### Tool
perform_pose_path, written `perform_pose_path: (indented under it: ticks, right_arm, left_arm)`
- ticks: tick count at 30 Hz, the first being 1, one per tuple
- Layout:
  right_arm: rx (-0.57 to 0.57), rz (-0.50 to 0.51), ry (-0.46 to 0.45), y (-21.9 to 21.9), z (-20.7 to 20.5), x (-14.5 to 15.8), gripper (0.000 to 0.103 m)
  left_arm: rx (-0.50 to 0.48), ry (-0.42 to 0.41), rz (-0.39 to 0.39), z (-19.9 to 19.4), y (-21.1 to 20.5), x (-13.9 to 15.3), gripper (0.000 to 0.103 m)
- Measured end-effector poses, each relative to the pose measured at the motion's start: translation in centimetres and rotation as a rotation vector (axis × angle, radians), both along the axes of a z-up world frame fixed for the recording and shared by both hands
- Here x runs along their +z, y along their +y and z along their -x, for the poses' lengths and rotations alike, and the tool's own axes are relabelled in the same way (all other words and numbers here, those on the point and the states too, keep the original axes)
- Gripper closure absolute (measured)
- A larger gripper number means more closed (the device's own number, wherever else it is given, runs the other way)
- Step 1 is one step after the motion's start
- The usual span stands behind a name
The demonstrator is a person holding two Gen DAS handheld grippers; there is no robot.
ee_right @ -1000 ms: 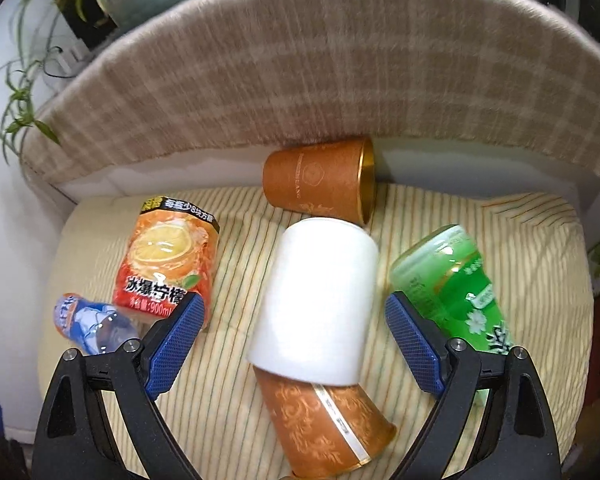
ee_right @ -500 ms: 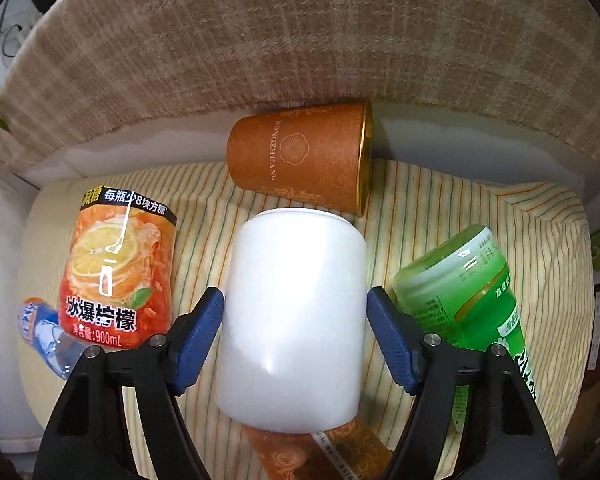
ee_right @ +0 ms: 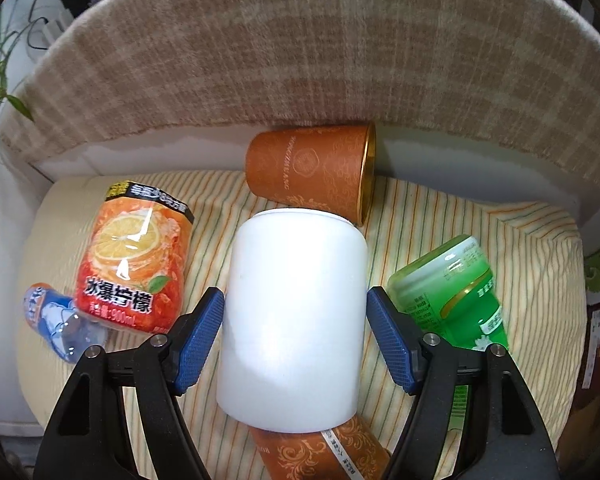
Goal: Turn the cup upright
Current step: 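Close the right gripper on the white cup and lift it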
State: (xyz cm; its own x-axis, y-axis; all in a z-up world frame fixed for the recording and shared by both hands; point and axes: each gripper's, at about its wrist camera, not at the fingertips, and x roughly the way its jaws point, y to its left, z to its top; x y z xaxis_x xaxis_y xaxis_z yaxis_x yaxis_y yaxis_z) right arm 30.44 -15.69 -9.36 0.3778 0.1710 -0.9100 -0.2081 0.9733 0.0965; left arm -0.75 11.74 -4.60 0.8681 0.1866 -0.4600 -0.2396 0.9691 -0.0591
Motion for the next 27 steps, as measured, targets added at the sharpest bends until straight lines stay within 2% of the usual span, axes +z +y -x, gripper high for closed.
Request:
perform_pose_path:
  ticks: [9,16,17,21,27]
  right_arm:
    - [0.040,0.032,-0.113,0.7,1.2,3.4,0.030]
    - [0.112,-0.020,-0.218,1.8,2.1,6.9,0.030]
    - [0.131,-0.027,-0.228,1.9,1.7,6.5,0.030]
    - [0.298,-0.045,-0.286,3.7,4.1,8.8,0.030]
    - [0.604,-0.003,-0.311,5.3,9.4,9.2,0.030]
  left_arm:
    - [-0.002,0.004,-0.004,0.1,-0.5,-0.1,0.000]
    - [0.012,-0.002,-0.014,0.6,-0.1,0.3,0.000]
    - [0.013,-0.002,-0.016,0.6,0.0,0.4,0.000]
    - [0.020,-0.003,-0.024,0.8,0.5,0.7,0.000]
    - [0.015,0.000,-0.032,0.9,0.5,0.8,0.000]
